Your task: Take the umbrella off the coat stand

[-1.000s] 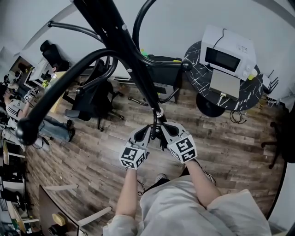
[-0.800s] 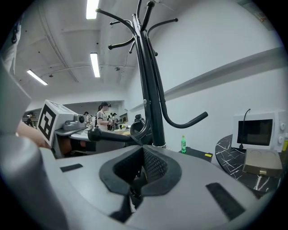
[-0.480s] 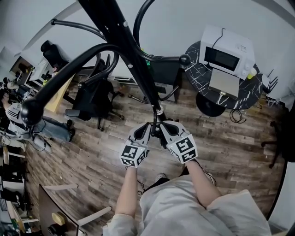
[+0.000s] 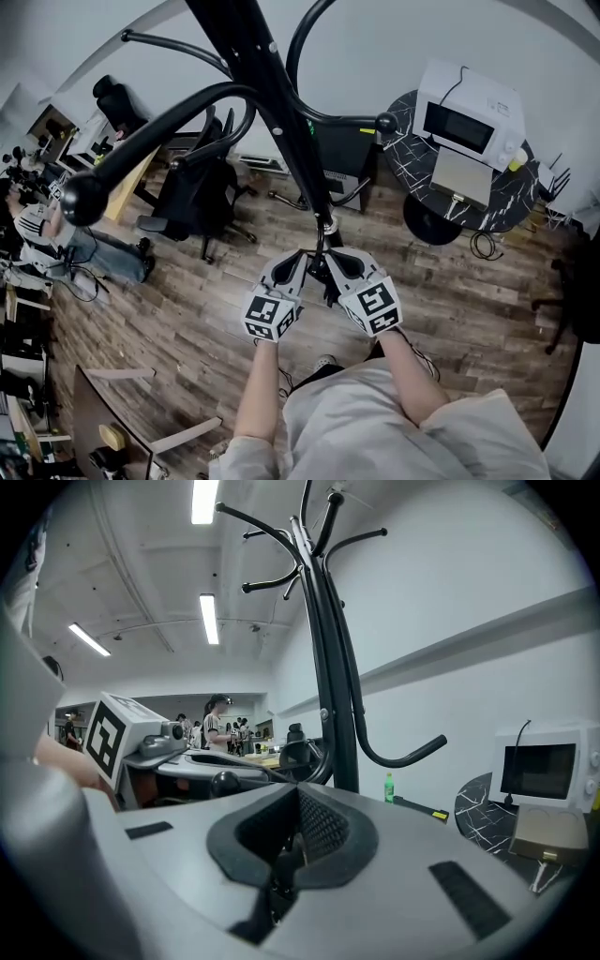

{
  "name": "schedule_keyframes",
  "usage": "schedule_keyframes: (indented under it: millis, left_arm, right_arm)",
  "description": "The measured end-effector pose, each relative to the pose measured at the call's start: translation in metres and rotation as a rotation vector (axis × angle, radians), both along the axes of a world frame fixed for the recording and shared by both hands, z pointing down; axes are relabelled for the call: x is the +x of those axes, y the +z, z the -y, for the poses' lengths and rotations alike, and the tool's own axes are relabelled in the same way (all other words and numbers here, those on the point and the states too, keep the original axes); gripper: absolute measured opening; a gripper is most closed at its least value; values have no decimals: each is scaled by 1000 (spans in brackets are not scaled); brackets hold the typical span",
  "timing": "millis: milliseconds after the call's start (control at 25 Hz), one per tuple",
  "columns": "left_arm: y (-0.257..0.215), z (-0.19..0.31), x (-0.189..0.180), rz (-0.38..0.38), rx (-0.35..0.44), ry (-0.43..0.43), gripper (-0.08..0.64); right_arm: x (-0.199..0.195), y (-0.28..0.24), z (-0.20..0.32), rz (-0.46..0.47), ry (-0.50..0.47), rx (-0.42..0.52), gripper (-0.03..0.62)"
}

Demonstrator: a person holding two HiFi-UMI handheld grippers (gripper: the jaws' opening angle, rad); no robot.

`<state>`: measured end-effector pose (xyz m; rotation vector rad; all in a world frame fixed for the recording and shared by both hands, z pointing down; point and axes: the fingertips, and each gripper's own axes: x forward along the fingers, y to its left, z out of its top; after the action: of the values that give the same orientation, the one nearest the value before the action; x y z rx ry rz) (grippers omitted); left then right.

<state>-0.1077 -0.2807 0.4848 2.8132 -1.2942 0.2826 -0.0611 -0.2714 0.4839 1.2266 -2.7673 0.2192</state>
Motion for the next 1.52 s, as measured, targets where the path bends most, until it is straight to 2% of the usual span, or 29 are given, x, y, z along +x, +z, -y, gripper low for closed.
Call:
schedule_keyframes:
  millis: [760,1520]
  left_arm:
    - [-7,-18,1,38,27,16,23]
    - [-14,-34,-3,40,53,-50,23]
  right_arm:
    - [-6,-9,-11,-20,-41,29,6]
    - [-12,-12,-21,-47,-117,40,8]
